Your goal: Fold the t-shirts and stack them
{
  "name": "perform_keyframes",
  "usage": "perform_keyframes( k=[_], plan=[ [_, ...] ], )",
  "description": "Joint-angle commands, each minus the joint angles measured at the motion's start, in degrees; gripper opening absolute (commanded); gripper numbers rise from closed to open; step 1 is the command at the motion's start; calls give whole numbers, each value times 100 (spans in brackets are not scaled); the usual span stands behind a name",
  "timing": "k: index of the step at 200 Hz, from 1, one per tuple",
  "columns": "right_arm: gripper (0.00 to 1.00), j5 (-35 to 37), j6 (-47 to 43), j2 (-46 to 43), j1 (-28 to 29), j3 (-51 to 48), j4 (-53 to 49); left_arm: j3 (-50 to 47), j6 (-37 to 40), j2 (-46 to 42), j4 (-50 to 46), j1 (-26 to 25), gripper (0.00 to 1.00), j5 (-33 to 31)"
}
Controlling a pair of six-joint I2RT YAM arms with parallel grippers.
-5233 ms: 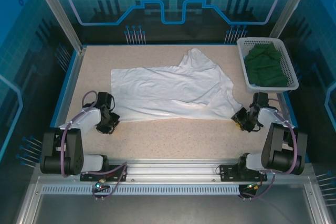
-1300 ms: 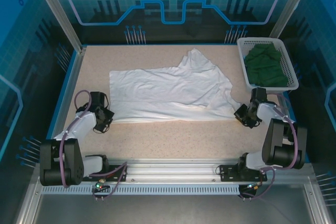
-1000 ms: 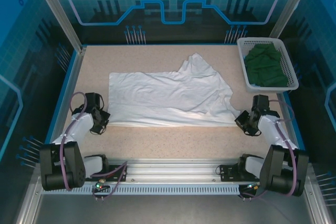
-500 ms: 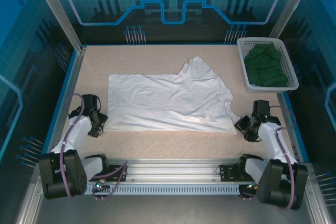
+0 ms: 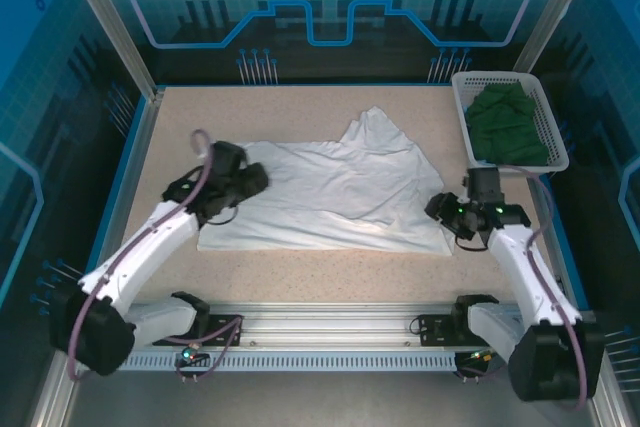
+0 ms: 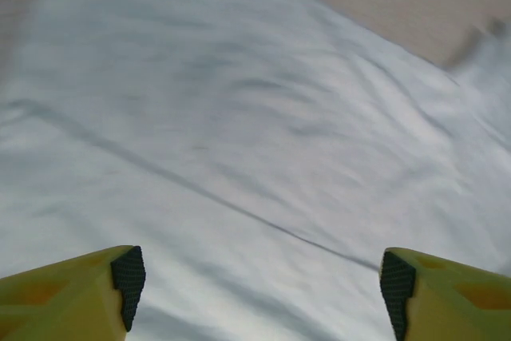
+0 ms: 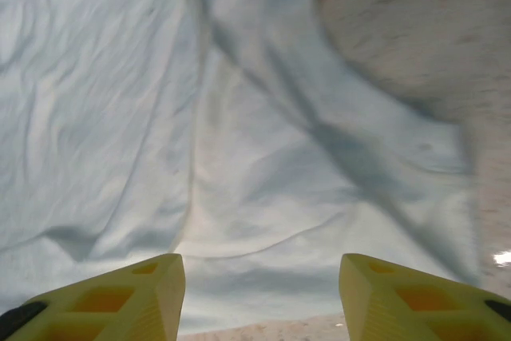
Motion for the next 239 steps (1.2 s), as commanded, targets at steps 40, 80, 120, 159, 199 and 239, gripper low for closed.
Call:
perform_keyframes(
  k=[40, 80, 120, 159, 199, 239],
  plan=[
    [36, -226, -117, 1542, 460, 252, 617, 1606, 3511, 2385, 886, -2657, 79, 1029],
    [29, -424, 82, 1975, 160, 67, 961, 2856, 4670, 3973, 420, -3027, 74, 1419],
    [28, -444, 188, 2207, 90, -136, 1287, 3797, 5265, 4981, -11, -3095, 60, 1214],
    [27, -516, 215, 2331, 17, -169, 1391, 4281, 5450, 5501, -279, -3094, 43, 1240],
    [26, -568, 250, 2411, -42, -239, 1462, 4354, 5547, 5705, -276, -3095, 41, 1232],
    [26, -619, 250, 2494, -76, -261, 1522, 4445, 5602, 5874, -253, -3095, 41, 1044]
  ],
)
